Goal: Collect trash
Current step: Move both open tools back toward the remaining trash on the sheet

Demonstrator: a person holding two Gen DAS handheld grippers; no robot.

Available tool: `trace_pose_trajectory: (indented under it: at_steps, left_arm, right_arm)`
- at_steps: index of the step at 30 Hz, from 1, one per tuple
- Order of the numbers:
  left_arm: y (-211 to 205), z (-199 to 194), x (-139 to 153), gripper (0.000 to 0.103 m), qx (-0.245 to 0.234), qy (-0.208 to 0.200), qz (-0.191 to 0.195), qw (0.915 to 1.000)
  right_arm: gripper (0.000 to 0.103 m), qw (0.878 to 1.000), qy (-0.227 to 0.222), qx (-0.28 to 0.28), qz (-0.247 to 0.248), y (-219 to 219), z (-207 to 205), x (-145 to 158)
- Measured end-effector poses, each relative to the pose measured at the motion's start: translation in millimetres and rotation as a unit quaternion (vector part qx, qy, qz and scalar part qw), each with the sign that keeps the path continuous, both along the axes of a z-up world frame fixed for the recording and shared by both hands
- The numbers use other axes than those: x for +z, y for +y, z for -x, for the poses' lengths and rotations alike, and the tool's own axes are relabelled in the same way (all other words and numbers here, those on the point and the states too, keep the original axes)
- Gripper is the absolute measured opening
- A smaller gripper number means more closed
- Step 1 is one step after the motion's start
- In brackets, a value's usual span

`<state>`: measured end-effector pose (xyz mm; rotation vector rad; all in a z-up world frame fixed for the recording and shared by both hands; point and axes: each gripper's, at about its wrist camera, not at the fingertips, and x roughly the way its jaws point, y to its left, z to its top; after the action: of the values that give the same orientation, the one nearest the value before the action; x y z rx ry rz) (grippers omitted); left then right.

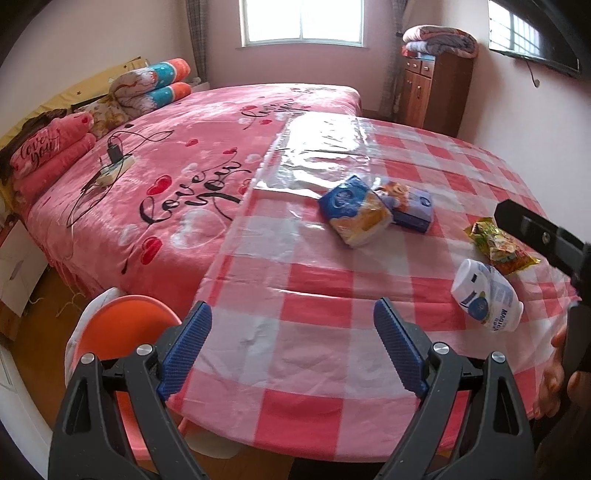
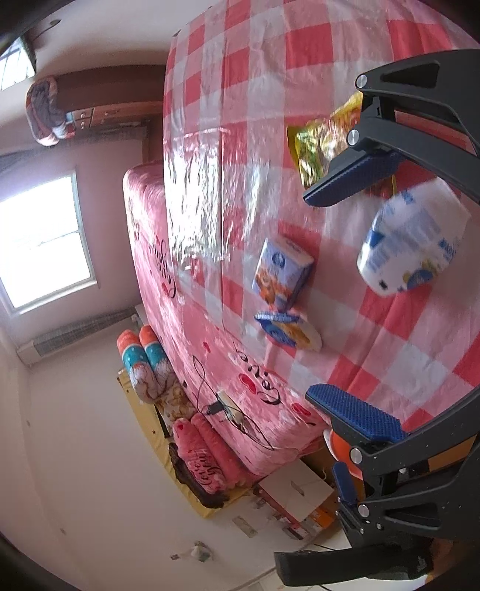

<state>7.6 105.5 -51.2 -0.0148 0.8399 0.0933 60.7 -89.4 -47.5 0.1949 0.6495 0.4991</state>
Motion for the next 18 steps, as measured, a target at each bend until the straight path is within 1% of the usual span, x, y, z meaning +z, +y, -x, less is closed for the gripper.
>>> trace_pose_trajectory:
  at_steps: [10,15,18]
  left_arm:
    - [-23,-11,-1,0.09,-0.019,0.009,-0.006,0.9998]
    - [-27,-21,-1,0.09,-0.022,0.015,0.023,0.9994]
    - [-31,-29,1,0.09,-0.023,0.014,0.031,0.9991]
  right_arm:
    - [0.096,0.998,0.016,-0.048,-0.035,-47,-15,-7]
    - [0.096,0.995,0.033,-0.074,-0.049,-71,-24,-15]
    - [0.096,0.994,0.042,-0.085,-0.05,-81,-28,-21]
